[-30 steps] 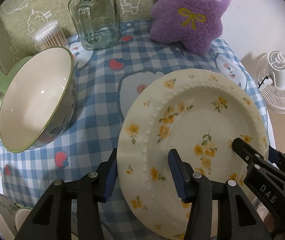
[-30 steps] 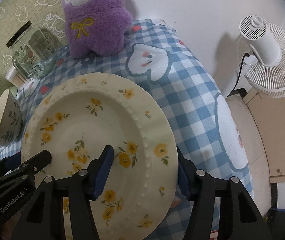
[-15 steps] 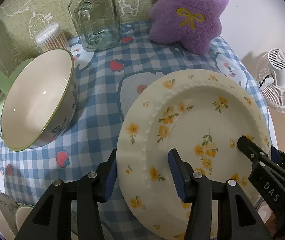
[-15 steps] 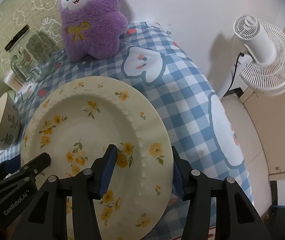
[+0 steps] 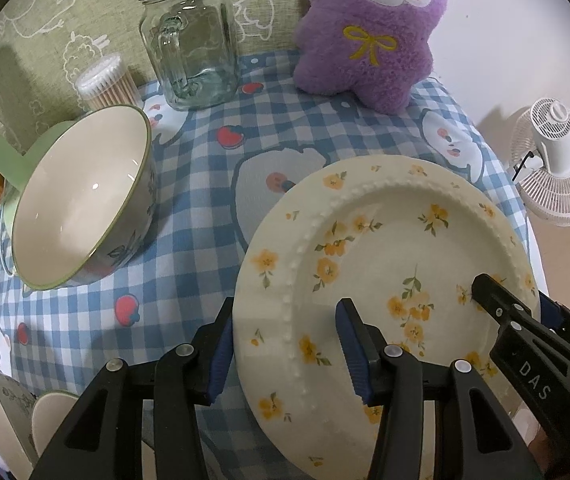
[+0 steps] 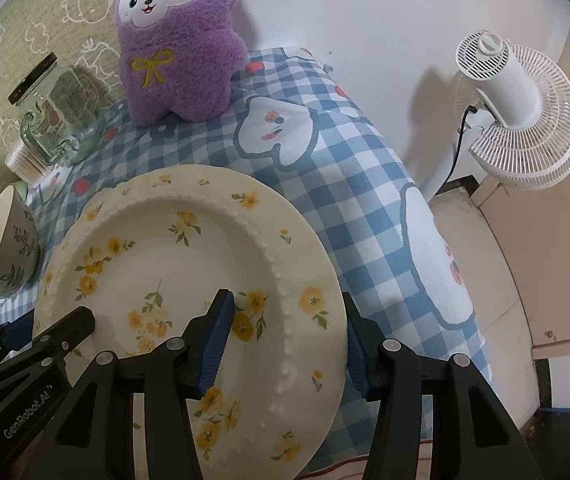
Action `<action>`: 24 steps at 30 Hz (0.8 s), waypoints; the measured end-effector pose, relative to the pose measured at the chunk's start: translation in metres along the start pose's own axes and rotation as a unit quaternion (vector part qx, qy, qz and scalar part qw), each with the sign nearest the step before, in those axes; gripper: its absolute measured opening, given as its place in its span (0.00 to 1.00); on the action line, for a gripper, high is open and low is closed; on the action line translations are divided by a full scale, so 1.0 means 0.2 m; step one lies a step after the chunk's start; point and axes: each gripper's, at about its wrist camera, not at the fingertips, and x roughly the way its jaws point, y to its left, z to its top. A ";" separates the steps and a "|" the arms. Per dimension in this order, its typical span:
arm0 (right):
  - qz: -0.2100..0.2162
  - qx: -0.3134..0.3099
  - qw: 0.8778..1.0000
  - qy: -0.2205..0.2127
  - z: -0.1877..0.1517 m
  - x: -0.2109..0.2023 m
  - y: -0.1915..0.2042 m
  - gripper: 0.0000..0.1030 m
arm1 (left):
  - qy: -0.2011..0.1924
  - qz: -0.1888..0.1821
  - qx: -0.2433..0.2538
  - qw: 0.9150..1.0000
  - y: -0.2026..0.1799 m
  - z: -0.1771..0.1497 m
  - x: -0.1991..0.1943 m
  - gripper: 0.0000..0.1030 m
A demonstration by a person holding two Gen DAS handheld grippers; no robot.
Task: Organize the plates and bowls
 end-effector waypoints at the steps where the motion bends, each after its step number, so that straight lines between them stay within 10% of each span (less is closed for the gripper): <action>1: 0.001 0.001 1.000 0.000 0.00 0.00 0.00 0.52 | -0.001 -0.001 -0.002 1.000 0.00 0.00 -0.01 0.48; 24: -0.006 0.004 1.000 0.004 -0.01 0.01 0.00 0.58 | 0.026 -0.009 -0.003 1.000 -0.02 0.01 0.06 0.51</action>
